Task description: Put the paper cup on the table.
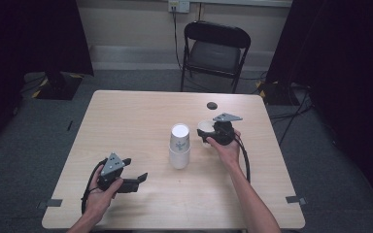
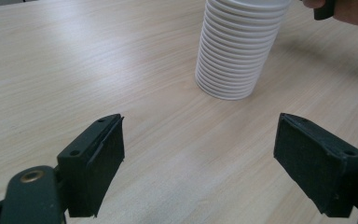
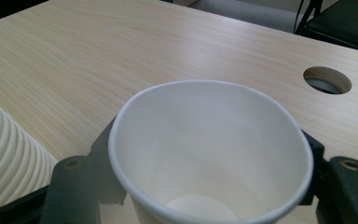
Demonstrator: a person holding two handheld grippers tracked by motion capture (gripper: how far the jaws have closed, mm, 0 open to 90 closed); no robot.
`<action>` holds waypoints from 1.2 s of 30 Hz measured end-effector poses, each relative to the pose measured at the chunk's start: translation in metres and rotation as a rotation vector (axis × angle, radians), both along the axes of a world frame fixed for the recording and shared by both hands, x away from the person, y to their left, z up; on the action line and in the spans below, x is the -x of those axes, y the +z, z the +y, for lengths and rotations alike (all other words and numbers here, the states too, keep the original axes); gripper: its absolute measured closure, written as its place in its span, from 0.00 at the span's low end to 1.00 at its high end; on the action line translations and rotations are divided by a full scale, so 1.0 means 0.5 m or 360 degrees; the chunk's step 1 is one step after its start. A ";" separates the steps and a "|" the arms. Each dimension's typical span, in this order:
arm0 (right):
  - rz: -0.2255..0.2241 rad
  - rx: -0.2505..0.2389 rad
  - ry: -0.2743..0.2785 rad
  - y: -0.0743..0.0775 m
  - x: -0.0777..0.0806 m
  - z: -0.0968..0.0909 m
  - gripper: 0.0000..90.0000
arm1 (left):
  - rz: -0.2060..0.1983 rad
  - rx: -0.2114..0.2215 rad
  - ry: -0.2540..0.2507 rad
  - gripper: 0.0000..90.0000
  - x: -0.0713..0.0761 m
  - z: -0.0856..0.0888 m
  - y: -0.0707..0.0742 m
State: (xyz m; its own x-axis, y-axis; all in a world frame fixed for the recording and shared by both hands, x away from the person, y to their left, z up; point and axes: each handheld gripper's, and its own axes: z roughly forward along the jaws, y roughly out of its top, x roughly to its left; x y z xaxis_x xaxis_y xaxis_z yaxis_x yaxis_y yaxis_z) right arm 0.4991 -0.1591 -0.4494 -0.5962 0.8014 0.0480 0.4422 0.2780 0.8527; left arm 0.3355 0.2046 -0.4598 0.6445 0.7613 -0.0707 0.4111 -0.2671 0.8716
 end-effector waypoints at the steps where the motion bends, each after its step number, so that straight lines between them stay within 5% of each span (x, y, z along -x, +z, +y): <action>1: 0.0005 0.0003 -0.0001 -0.003 -0.001 0.001 0.36 | 0.0006 0.0000 -0.0002 0.18 0.000 -0.001 0.000; 8: -0.0008 0.0025 -0.0062 -0.021 -0.017 -0.002 0.36 | 0.0003 -0.0018 -0.0010 0.18 0.002 -0.004 0.000; 18: -0.0032 -0.0026 -0.0041 -0.037 -0.023 -0.002 0.35 | 0.0005 -0.0009 -0.0032 0.18 0.001 -0.011 -0.001; 36: -0.0015 0.0017 0.0005 -0.043 -0.001 -0.014 0.33 | 0.0000 -0.0032 -0.0046 0.18 0.006 -0.013 -0.001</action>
State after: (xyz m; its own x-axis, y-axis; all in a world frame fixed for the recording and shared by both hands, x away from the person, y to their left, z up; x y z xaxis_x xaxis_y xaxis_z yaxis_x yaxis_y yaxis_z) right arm 0.4999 -0.1663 -0.4709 -0.5993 0.7999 0.0337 0.4333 0.2887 0.8537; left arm 0.3326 0.1980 -0.4603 0.6665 0.7434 -0.0558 0.4030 -0.2963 0.8659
